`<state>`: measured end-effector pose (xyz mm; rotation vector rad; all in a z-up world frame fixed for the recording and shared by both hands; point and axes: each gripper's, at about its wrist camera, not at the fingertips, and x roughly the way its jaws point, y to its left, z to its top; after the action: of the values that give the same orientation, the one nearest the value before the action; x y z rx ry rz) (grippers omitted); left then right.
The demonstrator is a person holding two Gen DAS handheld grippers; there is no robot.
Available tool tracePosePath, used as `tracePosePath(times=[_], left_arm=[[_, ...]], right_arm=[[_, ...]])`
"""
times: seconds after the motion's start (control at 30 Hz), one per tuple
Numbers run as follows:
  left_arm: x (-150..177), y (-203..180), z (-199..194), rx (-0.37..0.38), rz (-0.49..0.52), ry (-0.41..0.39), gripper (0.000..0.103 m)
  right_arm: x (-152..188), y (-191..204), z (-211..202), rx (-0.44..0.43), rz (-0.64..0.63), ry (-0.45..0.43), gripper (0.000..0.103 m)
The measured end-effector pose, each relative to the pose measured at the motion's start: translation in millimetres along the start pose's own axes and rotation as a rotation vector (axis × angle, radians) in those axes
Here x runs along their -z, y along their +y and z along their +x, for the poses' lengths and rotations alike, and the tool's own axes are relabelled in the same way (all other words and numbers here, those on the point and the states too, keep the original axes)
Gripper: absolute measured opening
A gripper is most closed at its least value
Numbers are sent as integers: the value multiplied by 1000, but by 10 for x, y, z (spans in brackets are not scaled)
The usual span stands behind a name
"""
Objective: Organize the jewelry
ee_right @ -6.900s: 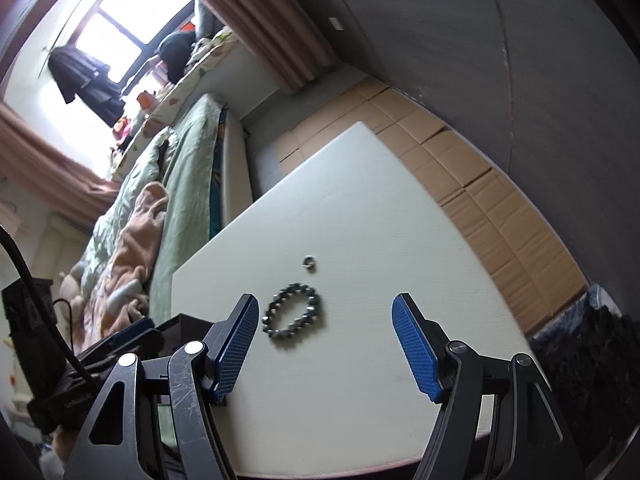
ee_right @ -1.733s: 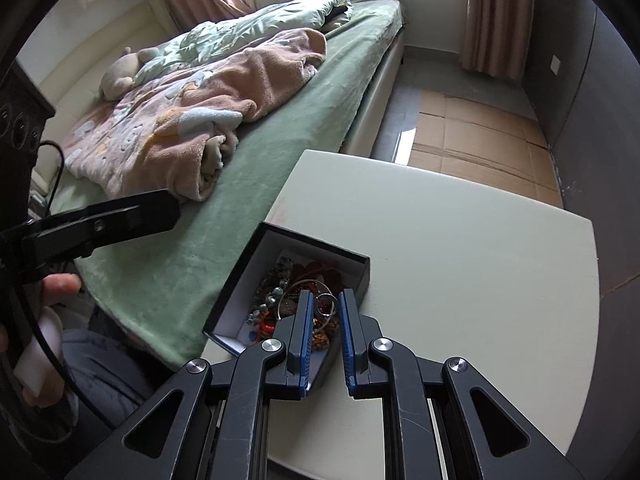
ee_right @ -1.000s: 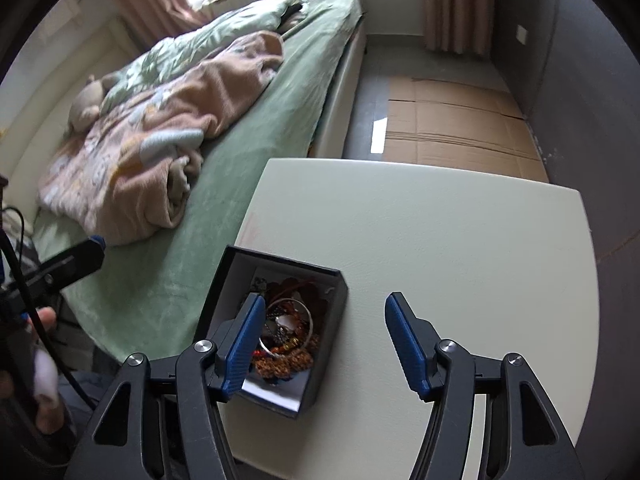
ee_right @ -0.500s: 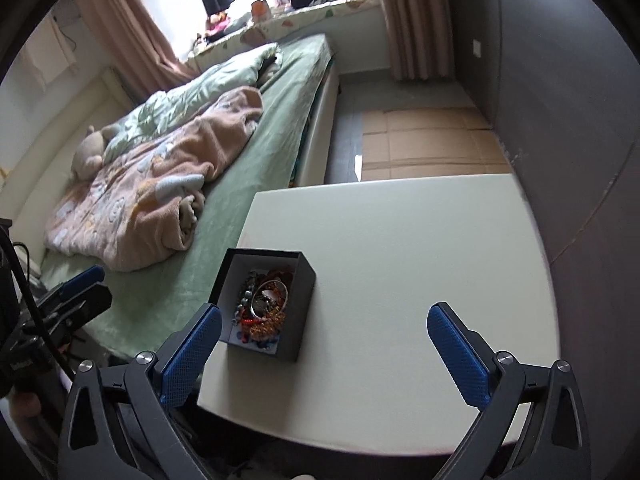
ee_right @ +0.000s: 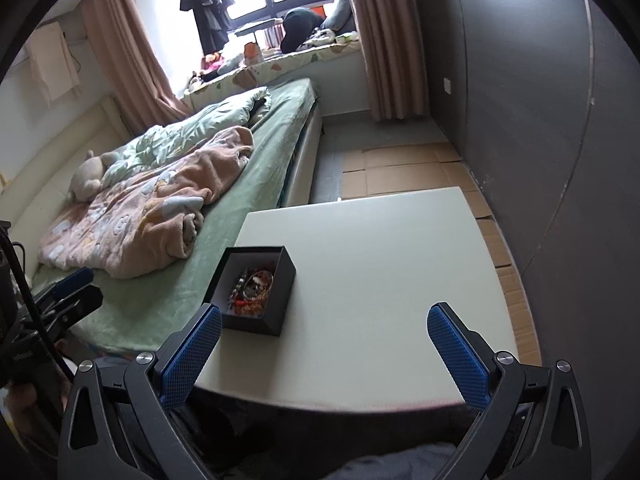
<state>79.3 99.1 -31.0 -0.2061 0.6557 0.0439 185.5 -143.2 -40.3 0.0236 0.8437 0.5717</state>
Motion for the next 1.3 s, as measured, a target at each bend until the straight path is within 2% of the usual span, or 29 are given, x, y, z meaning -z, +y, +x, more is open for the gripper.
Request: tracePosePath(times=[0.1,0.2,0.27,0.43,0.57,0.7,1.3], left_arm=[[98,17,39,-6,5,-2,103],[119,7,69,16,-11,12,103],[119,-50,20,-5,13,-24,103],[174,-59,34,-24,11,-24,103],[184,-50,44,-34,0,-28,103],[209,-115,11,-70,25,-47,103],[291,-226,-37,-97,45,-31,103]], right_arm=[[141,1,1,24,-8,-3,103],[221,-24,27,-6,15,13,103],[233,-12,-21,-7,10,-10,103],[280,33,5,11,-14,-1,103],[318,101,11,-18,-55,13,103],[355,96,-26,20,-40,-2,103],[463,-15,-160,-1,29,-12,103]])
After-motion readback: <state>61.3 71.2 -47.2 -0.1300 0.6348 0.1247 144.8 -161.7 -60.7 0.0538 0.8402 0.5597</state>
